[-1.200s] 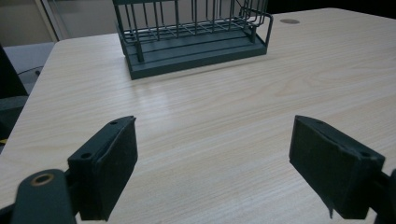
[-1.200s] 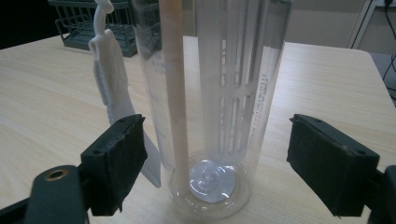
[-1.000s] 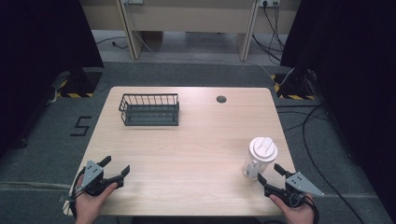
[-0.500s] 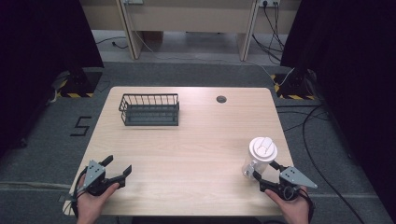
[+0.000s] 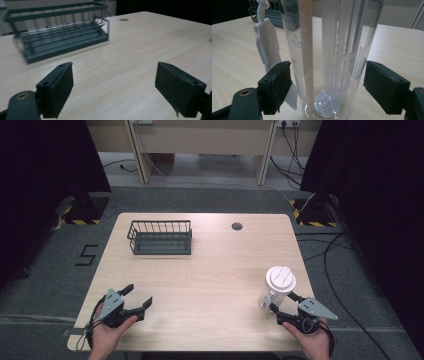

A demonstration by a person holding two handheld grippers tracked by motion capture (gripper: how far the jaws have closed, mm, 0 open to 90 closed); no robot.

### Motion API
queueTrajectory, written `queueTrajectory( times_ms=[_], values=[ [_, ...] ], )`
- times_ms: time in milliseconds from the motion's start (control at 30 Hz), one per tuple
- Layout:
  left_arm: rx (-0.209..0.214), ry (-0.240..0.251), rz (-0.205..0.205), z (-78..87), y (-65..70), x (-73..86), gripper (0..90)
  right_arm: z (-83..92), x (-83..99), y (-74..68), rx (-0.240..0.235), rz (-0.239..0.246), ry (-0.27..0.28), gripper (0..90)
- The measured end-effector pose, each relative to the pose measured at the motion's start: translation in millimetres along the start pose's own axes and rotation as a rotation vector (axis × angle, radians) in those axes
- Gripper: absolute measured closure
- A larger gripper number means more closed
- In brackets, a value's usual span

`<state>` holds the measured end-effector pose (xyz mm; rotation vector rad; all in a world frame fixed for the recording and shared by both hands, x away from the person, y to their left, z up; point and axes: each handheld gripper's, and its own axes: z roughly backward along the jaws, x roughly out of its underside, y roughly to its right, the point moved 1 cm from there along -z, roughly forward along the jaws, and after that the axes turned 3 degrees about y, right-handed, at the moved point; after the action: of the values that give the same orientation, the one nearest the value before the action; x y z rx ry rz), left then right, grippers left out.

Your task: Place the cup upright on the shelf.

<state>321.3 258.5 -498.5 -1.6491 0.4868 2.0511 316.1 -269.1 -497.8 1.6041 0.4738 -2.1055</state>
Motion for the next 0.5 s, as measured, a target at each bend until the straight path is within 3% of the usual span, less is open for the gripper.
queueTrajectory(
  times_ms=[267,500],
  values=[
    [0.157,0.038,-0.04,-48.2,40.0,-27.4,14.7,14.1,3.3,2.6,0.013,-0.016,0.013,21.5],
    [0.289,0.046,-0.068,-88.7,79.5,-41.5,14.7,27.1,9.2,8.1,0.042,-0.046,0.021,21.5]
  ],
)
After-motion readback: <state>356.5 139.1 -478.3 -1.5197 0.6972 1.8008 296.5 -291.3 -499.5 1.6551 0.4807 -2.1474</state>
